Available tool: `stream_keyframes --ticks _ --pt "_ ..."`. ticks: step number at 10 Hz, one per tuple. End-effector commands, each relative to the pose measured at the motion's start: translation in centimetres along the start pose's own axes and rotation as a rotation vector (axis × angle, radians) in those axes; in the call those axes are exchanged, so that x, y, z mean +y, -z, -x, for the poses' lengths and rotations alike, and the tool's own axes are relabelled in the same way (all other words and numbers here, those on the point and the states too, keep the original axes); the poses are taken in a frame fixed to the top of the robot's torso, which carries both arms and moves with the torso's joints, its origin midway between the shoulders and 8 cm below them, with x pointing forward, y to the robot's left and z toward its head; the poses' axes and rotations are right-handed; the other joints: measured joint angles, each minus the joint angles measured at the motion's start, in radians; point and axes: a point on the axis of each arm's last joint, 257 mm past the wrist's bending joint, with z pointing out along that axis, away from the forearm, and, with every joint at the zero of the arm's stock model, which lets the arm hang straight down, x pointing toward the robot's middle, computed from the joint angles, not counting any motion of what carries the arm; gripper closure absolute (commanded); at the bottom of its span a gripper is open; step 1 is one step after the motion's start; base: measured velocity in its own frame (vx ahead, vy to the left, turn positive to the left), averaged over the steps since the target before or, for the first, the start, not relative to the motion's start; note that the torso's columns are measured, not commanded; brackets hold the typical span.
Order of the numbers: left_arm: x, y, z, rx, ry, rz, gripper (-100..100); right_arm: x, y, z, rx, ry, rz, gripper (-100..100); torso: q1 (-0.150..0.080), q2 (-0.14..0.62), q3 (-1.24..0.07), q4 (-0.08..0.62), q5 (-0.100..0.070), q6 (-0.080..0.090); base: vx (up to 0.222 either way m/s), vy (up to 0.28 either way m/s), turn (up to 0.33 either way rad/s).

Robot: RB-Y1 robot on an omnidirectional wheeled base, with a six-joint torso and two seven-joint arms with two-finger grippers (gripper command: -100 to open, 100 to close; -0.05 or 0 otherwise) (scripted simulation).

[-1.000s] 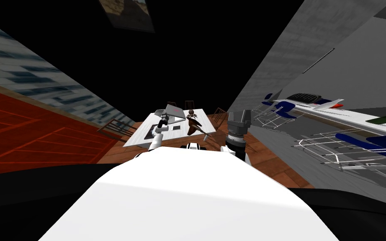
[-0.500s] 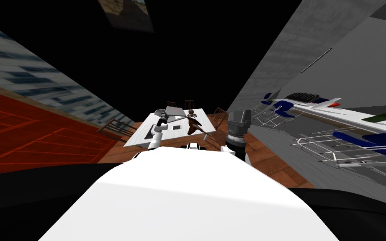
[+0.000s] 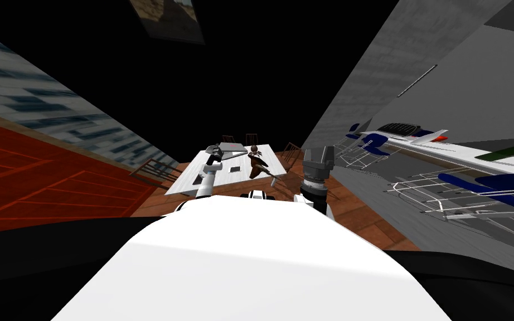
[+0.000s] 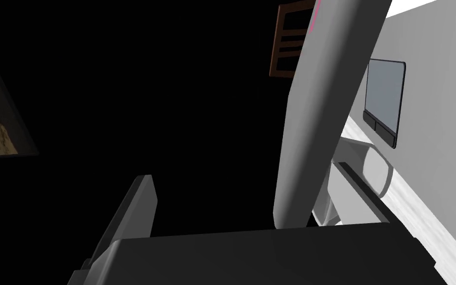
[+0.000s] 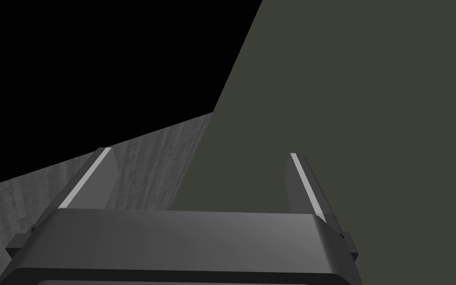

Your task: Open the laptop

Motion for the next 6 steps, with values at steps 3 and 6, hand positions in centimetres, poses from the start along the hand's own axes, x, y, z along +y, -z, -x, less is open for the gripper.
stream_keyframes --ticks 3,6 --pt "0.28 0.03 0.05 -0.001 0.000 0.008 0 0.00 0.00 0.00 0.000 0.000 0.000 0 0.000 -0.001 -0.001 0.000 0.000 0.000 0.000 0.000 0.000" --pt "0.34 0.04 0.05 -0.002 0.001 0.009 0 0.00 0.00 0.00 0.000 0.000 0.000 0 0.001 -0.002 -0.001 -0.002 0.001 0.000 0.000 0.000 0.000"
